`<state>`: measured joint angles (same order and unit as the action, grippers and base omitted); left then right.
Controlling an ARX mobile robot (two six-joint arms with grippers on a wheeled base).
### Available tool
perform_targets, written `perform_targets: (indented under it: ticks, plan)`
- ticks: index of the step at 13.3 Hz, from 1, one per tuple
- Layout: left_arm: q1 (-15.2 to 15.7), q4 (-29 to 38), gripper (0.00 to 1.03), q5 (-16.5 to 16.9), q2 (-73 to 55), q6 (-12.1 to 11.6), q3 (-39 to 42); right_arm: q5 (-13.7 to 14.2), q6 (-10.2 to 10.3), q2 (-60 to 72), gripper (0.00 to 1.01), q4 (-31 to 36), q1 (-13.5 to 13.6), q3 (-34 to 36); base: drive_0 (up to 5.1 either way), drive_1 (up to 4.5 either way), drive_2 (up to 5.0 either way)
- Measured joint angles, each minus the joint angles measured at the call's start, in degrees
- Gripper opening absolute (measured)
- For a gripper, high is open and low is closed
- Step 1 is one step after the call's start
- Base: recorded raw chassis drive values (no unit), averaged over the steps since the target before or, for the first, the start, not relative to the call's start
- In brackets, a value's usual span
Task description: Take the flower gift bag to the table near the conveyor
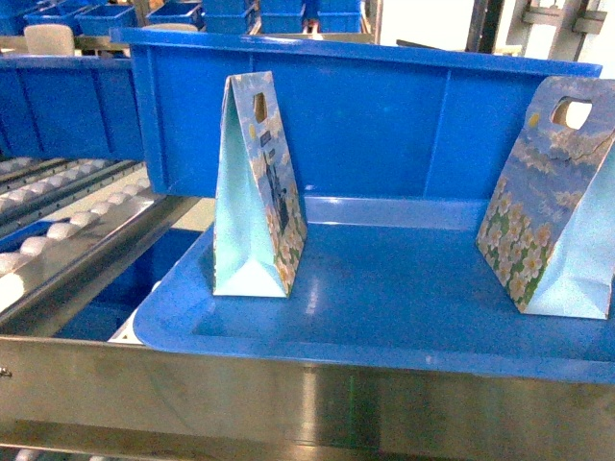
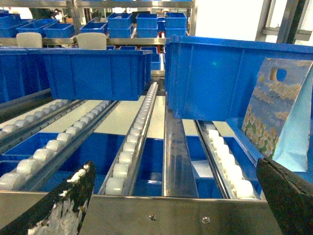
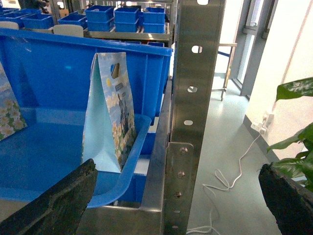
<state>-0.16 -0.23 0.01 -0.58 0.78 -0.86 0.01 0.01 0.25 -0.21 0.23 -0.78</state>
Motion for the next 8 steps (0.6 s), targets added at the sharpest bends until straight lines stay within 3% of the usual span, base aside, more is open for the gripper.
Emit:
perform_targets:
  ticks: [8]
  plan:
    - [0.0, 0.0, 0.98, 0.0, 0.0, 0.0, 0.0, 0.0, 0.0, 0.0, 0.98, 0.0, 0.0, 0.0, 0.0, 0.00, 0.0]
